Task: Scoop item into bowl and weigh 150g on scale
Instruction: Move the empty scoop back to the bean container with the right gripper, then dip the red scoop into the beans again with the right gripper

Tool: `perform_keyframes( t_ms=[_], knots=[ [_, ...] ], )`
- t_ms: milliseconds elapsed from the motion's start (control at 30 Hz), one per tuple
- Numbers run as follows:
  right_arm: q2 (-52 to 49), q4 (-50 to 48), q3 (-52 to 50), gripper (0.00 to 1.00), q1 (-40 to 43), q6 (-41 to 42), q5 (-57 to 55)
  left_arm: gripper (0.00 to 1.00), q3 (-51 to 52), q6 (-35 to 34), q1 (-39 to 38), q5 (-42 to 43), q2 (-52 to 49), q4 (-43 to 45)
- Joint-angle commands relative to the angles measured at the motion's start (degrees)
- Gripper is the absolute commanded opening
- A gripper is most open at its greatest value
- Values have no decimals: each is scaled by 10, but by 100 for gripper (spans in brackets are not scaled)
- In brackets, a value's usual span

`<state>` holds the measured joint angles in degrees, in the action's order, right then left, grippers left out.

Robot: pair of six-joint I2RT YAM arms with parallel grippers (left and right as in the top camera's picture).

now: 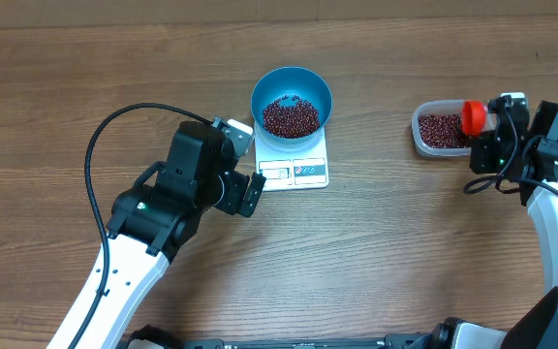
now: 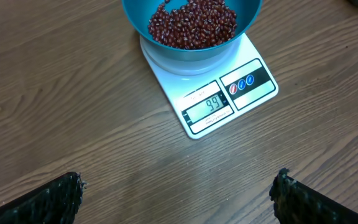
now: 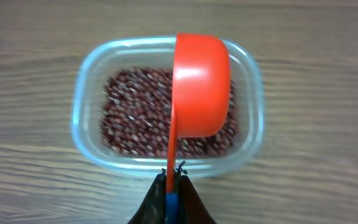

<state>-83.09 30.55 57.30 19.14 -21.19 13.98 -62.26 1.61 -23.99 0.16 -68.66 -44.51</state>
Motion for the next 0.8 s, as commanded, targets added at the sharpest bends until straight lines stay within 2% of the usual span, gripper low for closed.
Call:
perform_keyframes(
  t_ms=[0, 500, 767],
  knots=[
    [-5, 0, 0, 4, 1, 2, -50, 100, 2, -5, -2, -4, -3, 2],
    [-118, -21, 0, 4, 1, 2, -47, 99, 2, -5, -2, -4, -3, 2],
    [-121, -24, 0, 4, 1, 2, 43, 100, 2, -5, -2, -4, -3, 2]
  ],
)
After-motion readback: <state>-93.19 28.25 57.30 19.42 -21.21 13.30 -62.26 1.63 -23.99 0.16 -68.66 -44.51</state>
